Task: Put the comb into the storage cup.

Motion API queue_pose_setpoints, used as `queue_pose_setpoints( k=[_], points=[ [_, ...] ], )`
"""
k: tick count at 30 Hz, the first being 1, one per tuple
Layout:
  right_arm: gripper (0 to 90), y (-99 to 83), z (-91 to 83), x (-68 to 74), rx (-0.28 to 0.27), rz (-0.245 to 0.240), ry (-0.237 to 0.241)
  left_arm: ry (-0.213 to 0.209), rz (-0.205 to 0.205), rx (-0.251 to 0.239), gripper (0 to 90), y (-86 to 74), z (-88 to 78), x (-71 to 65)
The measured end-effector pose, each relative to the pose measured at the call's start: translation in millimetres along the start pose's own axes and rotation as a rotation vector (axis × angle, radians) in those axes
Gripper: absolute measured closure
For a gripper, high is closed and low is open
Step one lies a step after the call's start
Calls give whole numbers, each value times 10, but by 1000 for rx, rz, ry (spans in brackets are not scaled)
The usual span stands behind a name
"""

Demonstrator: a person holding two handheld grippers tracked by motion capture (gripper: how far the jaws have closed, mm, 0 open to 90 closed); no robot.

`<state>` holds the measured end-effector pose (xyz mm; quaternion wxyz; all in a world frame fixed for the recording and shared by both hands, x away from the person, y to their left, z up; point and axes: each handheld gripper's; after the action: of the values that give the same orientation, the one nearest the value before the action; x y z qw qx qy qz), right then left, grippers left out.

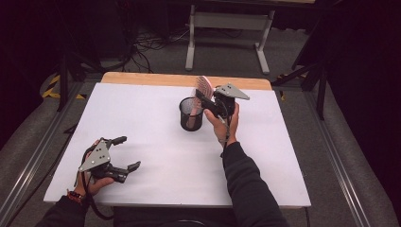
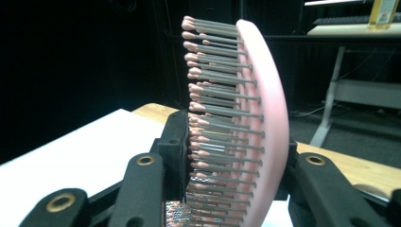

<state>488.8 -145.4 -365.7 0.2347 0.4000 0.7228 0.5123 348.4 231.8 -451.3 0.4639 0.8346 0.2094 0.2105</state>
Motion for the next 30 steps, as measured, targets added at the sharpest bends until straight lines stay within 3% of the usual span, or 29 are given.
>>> queue_pose_setpoints(
  k=[8, 13, 19, 27, 30],
  points=[
    [597, -25, -9, -117, 11, 40, -24, 4, 15, 12, 52, 3, 12, -8],
    [564, -15, -23, -126, 43, 31, -57, 3, 21, 9, 54, 11, 10, -27],
    [555, -31, -47, -164, 41, 46, -79, 14, 27, 14, 55, 12, 4, -28],
    [536, -63, -98, -201, 43, 32, -109, 16, 27, 22, 55, 11, 20, -35],
    [518, -75, -114, -212, 45, 1, -117, 17, 29, 28, 56, 6, 24, -26]
  ],
)
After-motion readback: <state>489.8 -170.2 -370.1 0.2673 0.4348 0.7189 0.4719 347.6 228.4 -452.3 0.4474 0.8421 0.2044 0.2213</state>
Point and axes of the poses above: each handheld gripper's, and its own axes: z roughly forward along the jaws, y roughly out of its top, x roughly to its left, and after that the axes turned 12 degrees about x, right-handed
